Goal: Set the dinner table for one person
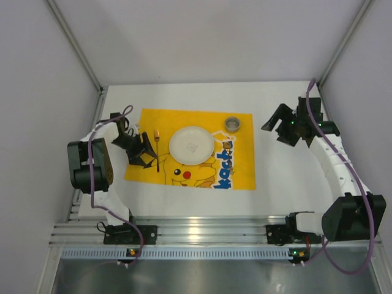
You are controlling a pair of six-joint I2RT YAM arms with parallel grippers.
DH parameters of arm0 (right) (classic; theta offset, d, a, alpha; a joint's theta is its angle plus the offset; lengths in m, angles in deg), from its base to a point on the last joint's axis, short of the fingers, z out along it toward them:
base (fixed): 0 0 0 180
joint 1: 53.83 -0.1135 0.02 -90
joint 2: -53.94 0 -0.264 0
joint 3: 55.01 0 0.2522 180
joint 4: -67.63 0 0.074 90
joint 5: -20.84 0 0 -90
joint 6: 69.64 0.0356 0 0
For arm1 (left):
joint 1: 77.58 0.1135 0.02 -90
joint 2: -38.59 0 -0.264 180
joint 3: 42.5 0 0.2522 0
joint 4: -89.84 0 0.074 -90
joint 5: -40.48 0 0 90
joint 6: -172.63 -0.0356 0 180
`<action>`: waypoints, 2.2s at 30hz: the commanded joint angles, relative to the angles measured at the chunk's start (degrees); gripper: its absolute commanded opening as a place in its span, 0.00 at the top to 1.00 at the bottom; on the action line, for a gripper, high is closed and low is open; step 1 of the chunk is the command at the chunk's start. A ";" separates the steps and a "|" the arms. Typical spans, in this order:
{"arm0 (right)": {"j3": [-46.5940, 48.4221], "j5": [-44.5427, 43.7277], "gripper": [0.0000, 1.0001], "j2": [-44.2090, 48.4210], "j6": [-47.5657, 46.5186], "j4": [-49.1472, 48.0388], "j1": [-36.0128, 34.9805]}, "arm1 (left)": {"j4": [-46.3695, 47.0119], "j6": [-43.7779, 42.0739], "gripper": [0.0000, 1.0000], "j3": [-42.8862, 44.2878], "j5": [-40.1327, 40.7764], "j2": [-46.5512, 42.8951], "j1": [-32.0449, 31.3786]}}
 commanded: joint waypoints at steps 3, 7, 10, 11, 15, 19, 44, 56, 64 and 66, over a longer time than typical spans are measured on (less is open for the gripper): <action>0.25 0.73 0.19 1.38 -1.71 -1.78 -0.07 | -5.28 -0.08 0.18 7.67 11.80 -1.87 0.07; 0.69 1.35 0.15 1.38 -2.85 -1.87 -0.07 | -2.04 2.29 0.18 10.23 21.91 -5.91 0.07; 0.95 1.79 0.12 1.64 -2.94 -1.78 -0.07 | 5.68 5.98 0.21 8.13 33.49 -14.59 0.16; 1.21 2.14 0.11 2.08 -3.12 -1.52 -0.07 | 10.14 6.60 0.21 6.30 37.10 -22.63 0.16; -0.01 3.54 0.08 3.93 -1.72 0.68 -0.16 | 21.53 5.20 0.21 -1.36 43.45 -28.87 -0.28; -4.94 6.71 0.07 6.39 1.72 0.59 -0.33 | 32.30 8.27 0.21 -11.53 46.54 -32.73 -0.28; -8.37 3.11 0.00 10.79 -4.52 -0.90 -8.07 | 98.42 -8.95 0.19 -41.53 27.19 -13.92 -5.37; -24.18 -16.21 0.00 16.77 -10.91 -30.69 -11.41 | 112.41 -8.96 0.02 -49.18 34.32 -13.65 -7.49; -40.95 -27.50 0.00 15.81 -30.54 -59.77 -7.02 | 112.58 -9.22 0.02 -49.18 34.23 -13.39 -7.40; -43.42 -26.61 0.00 14.14 -34.81 -66.88 -6.67 | 112.67 -9.22 0.02 -49.27 34.23 -13.39 -7.49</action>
